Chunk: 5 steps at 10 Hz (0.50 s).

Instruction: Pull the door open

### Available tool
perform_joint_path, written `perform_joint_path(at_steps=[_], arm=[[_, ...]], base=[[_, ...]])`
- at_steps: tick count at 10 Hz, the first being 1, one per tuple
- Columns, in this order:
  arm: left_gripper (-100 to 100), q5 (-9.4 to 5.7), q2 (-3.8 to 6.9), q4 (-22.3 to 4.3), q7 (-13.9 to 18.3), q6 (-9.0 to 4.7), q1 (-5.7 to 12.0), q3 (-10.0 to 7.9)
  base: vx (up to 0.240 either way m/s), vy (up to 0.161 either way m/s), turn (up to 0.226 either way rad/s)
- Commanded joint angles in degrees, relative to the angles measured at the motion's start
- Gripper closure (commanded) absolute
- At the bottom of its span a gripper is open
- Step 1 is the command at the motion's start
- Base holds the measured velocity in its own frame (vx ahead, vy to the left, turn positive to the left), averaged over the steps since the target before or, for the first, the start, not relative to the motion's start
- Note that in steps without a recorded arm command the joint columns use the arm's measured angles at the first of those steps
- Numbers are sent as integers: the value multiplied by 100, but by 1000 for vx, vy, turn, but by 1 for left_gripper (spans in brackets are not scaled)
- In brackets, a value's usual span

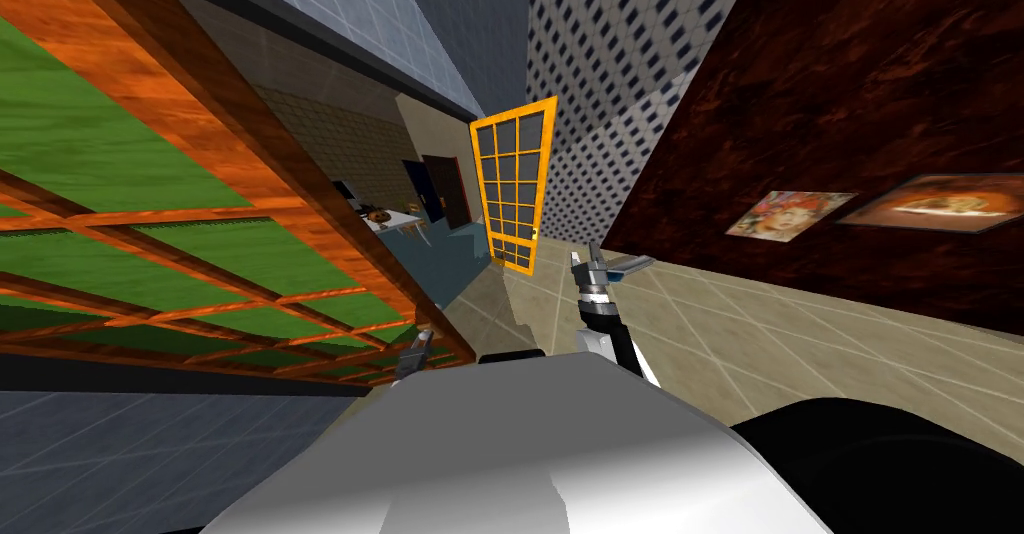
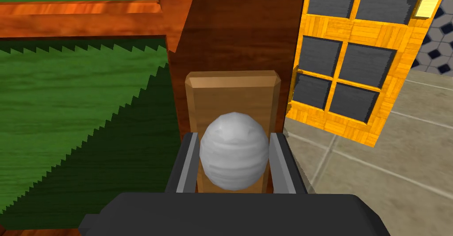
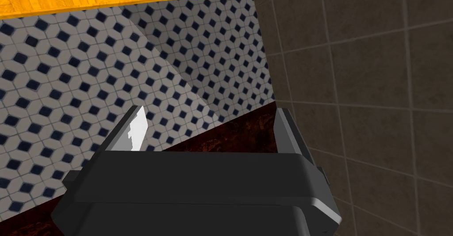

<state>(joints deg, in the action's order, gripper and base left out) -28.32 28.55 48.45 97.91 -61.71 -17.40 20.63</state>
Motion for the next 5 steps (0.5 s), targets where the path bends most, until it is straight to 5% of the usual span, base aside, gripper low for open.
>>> perform_joint_path(at_steps=[1, 5], arm=[[100, 42, 36, -63, 72, -122, -28, 56], [100, 131, 153, -224, 258, -400, -63, 169]], base=[[-191, 47, -134], [-198, 39, -125]])
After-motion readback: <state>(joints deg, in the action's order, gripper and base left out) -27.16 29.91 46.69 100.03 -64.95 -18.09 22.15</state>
